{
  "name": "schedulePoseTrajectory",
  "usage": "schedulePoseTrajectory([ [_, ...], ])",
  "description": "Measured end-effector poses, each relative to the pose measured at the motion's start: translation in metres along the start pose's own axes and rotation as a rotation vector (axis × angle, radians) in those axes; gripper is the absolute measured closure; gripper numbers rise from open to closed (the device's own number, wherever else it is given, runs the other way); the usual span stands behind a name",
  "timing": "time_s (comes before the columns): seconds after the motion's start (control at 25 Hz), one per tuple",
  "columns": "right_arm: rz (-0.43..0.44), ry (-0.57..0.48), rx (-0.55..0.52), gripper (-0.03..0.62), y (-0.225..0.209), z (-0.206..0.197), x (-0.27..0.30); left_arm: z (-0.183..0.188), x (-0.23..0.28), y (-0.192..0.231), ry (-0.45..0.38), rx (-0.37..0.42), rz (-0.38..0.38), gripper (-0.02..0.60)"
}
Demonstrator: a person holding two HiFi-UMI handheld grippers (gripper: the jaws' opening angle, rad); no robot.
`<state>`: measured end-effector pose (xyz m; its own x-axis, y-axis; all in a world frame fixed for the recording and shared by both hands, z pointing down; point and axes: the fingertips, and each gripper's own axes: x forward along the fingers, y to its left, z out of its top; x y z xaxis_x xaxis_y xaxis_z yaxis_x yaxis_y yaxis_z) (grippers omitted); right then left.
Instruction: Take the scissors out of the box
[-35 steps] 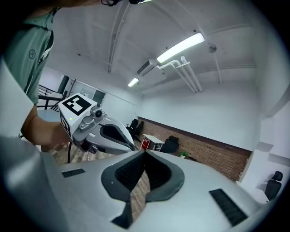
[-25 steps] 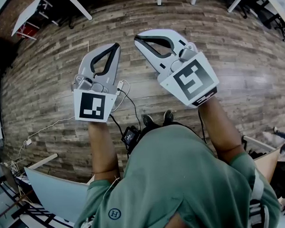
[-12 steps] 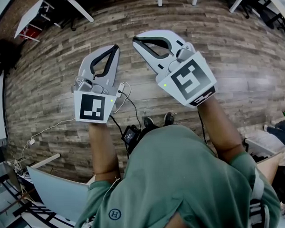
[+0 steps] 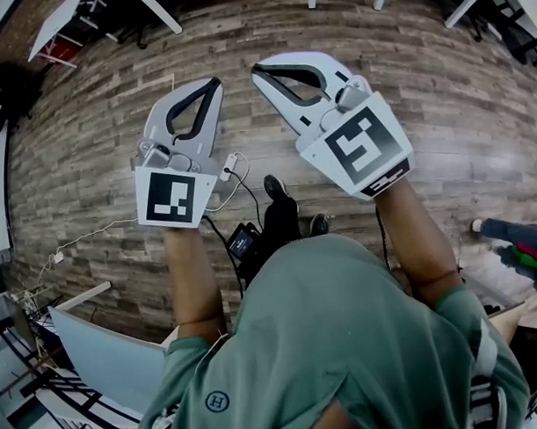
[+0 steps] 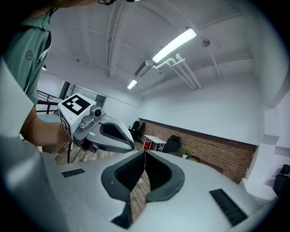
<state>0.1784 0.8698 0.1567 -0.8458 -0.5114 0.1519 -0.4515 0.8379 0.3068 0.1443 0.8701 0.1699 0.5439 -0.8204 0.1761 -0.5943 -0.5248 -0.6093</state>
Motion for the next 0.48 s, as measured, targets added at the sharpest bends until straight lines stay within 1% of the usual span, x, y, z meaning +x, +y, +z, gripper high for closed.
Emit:
schedulePoseTrajectory([
  [0.2, -0.009, 0.023, -0.005, 0.586, -0.032, -0.015, 0.052, -0.037, 0.034, 0.041, -0.011, 0.002, -0.002, 0.581],
  [0.36, -0.024, 0.036, -0.012, 0.586, -0.067, -0.017, 0.107, -0.066, 0.067, 0.089, -0.032, -0.009, -0.01, 0.581],
  [0.48, -0.035, 0.048, -0.005, 0.586, -0.089, -0.02, 0.146, -0.088, 0.089, 0.121, -0.051, -0.021, -0.031, 0.581],
])
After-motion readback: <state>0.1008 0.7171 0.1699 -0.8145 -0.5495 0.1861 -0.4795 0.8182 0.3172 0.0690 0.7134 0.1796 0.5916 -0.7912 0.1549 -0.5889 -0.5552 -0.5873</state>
